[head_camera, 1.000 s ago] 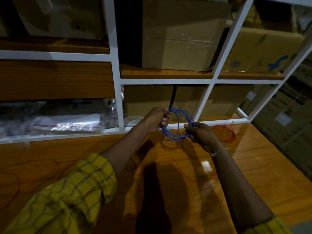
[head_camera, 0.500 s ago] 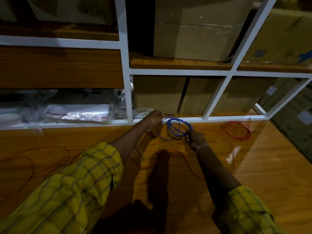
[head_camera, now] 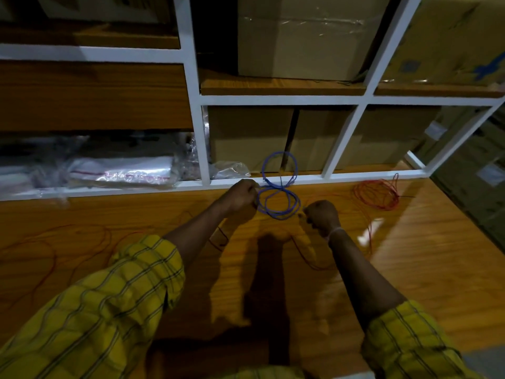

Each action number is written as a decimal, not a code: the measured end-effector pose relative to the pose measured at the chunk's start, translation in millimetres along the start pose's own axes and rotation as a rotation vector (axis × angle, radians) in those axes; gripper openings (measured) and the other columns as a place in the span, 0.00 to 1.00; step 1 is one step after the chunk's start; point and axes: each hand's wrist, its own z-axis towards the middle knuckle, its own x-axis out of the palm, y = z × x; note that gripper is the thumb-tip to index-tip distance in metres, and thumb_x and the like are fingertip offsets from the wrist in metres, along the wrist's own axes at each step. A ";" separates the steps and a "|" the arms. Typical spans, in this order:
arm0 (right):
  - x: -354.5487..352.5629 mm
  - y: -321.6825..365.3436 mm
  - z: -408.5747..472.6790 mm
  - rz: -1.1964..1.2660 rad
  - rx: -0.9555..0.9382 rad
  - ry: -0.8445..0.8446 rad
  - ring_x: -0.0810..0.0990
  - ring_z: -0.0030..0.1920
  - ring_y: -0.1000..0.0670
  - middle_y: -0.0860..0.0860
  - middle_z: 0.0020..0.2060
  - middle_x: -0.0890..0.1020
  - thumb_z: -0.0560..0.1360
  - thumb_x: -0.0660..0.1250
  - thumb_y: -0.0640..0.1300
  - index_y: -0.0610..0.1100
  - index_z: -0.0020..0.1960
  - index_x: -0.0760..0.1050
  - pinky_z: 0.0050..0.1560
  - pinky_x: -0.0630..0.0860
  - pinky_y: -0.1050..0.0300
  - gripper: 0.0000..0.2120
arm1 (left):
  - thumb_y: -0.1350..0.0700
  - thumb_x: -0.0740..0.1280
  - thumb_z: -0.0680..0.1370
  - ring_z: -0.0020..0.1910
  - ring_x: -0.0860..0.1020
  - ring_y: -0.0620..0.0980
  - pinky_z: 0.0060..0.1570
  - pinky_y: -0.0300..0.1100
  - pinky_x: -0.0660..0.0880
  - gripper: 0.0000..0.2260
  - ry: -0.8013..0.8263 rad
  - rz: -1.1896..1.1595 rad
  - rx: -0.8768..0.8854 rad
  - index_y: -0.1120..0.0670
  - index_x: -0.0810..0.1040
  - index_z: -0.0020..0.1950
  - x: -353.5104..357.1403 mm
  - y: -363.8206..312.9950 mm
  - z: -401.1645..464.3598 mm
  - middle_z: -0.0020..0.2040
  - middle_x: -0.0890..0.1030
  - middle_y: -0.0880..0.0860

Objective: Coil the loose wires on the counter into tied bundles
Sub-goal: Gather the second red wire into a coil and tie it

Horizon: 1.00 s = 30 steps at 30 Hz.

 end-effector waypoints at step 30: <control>-52.7 -163.4 19.6 -0.246 0.068 -0.395 0.81 0.55 0.30 0.32 0.56 0.79 0.77 0.70 0.40 0.32 0.60 0.72 0.53 0.80 0.42 0.17 | 0.62 0.65 0.82 0.50 0.83 0.58 0.54 0.53 0.80 0.08 0.015 -0.024 -0.034 0.65 0.81 0.51 138.3 -29.4 -29.5 0.49 0.84 0.60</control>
